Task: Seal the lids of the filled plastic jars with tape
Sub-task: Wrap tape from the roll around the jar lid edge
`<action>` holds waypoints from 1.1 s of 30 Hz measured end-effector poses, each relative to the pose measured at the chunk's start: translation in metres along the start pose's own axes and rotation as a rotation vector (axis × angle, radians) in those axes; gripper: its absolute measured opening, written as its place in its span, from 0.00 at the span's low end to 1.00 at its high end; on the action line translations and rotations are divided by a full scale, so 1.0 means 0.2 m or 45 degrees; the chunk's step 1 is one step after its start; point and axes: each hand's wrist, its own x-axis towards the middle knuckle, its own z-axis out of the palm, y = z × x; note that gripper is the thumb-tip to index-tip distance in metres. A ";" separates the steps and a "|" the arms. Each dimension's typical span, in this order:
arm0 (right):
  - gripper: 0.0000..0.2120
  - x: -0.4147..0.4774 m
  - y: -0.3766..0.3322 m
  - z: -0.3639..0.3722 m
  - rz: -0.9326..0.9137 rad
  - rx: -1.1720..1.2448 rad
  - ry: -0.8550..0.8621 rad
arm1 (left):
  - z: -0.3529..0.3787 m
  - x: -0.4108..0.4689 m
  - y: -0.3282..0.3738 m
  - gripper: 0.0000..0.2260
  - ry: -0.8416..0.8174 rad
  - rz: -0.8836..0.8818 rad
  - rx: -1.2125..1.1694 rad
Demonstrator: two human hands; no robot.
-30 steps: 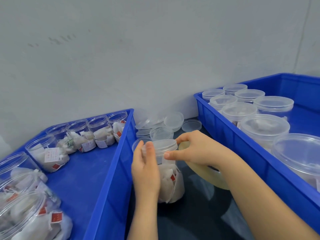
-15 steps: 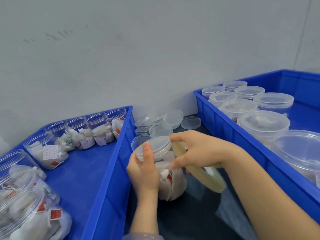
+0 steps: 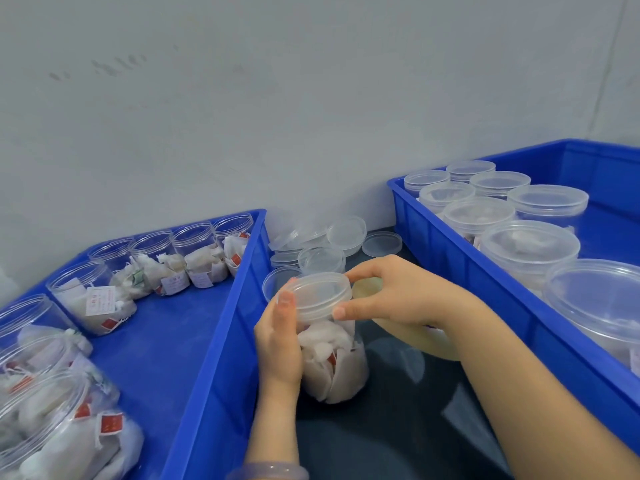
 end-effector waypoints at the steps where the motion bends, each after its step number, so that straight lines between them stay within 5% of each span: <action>1: 0.30 0.01 0.00 0.01 0.026 -0.014 0.049 | 0.01 0.00 0.01 0.31 0.046 -0.017 0.039; 6: 0.31 0.00 -0.06 0.06 0.015 -0.091 0.120 | 0.10 -0.04 0.05 0.45 0.284 0.045 0.179; 10: 0.35 -0.03 -0.10 0.04 -0.031 -0.200 -0.095 | 0.08 -0.05 0.01 0.35 0.435 0.201 0.224; 16: 0.43 -0.06 -0.06 -0.04 0.042 -0.286 -0.089 | 0.06 -0.02 0.01 0.30 0.249 0.349 0.254; 24: 0.25 -0.01 0.00 -0.01 -0.019 0.007 -0.088 | 0.03 -0.01 0.00 0.25 0.201 0.311 0.153; 28: 0.26 0.01 0.00 0.04 -0.065 0.069 -0.117 | 0.01 -0.01 0.00 0.17 0.166 0.212 0.058; 33: 0.26 0.01 0.00 0.05 -0.056 0.081 -0.041 | 0.03 -0.01 -0.02 0.25 0.155 0.133 0.226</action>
